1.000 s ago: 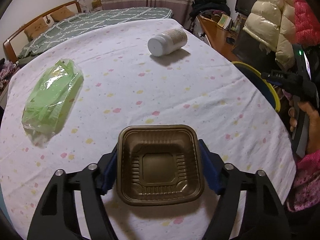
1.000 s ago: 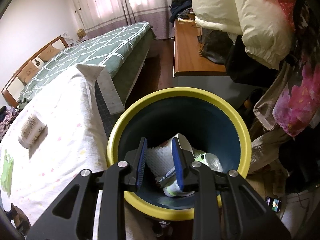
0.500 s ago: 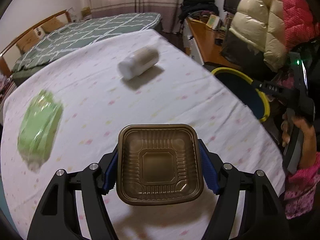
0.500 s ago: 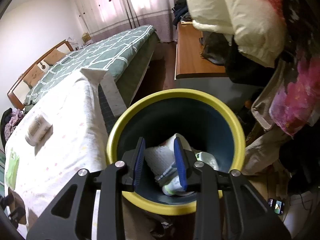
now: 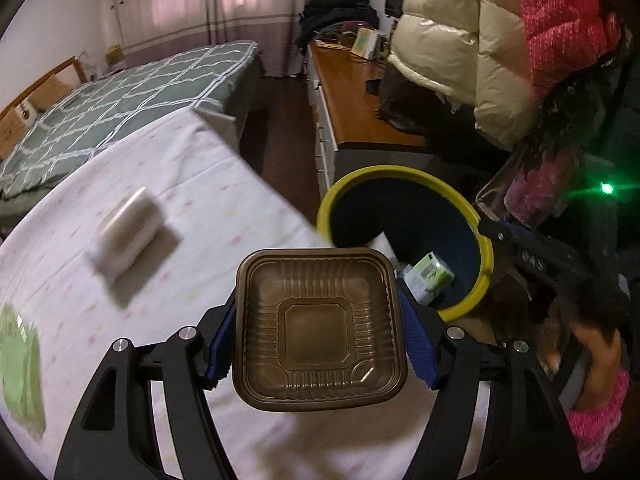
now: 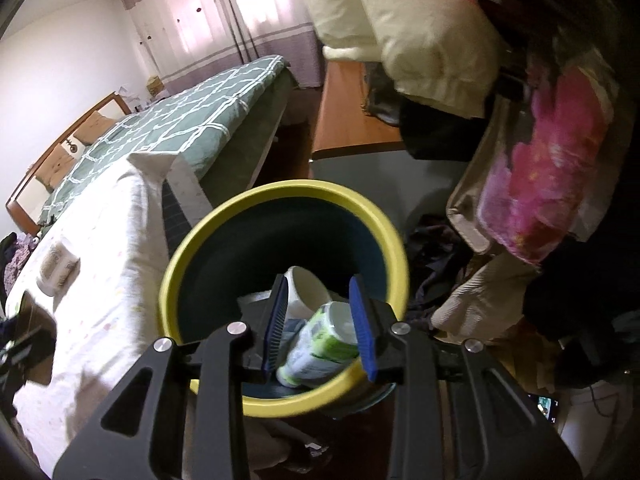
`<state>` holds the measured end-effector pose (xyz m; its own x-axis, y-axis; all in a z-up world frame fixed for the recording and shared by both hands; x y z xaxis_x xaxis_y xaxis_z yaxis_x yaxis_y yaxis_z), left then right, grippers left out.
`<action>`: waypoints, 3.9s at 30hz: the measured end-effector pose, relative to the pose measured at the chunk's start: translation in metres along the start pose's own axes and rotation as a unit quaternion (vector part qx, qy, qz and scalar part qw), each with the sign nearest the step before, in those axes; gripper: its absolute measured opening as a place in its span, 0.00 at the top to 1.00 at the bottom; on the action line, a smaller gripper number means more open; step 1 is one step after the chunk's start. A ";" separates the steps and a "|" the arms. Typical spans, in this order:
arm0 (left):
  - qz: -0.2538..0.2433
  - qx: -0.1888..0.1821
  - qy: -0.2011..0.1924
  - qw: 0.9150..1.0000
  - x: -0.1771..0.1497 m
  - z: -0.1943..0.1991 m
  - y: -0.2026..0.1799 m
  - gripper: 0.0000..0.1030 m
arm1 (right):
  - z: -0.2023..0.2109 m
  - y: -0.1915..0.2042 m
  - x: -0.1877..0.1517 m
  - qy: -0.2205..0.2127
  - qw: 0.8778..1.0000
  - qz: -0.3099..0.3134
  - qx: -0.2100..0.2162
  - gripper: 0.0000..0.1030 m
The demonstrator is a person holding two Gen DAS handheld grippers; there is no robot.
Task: Collect trash
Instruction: 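Carry the brown tray over the bin and open the left tool, then move the right tool to the green wet-wipes package and grasp it, then carry the green package over the bin and open the right tool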
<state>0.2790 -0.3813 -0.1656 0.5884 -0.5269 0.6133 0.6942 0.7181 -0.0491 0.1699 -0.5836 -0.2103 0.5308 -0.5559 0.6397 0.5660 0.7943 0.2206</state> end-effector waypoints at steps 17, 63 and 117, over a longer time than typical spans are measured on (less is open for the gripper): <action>-0.030 -0.028 0.039 0.998 0.043 -0.092 -0.067 0.32 | -0.001 -0.050 -0.006 0.007 0.999 -0.028 -0.023 0.68; 0.373 0.335 -0.107 0.859 -0.252 0.201 0.347 0.05 | 0.024 0.348 -0.081 0.034 0.943 0.290 0.159 0.55; 0.406 0.360 -0.110 0.833 -0.271 0.210 0.355 0.05 | 0.048 0.304 -0.040 0.003 0.966 0.199 0.165 0.92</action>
<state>0.2791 0.1121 -0.1842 0.5973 0.3051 0.7417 -0.3712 0.9250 -0.0816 0.2905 -0.3076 -0.1330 0.6688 -0.1914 0.7183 0.0848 0.9796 0.1820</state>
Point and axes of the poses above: each gripper's, at about its wrist camera, not at the fingertips, and z roughly against the way its jaws point, y to its left, x to its top, the point moved 5 cm from there along -z, roughly the way its jaws point
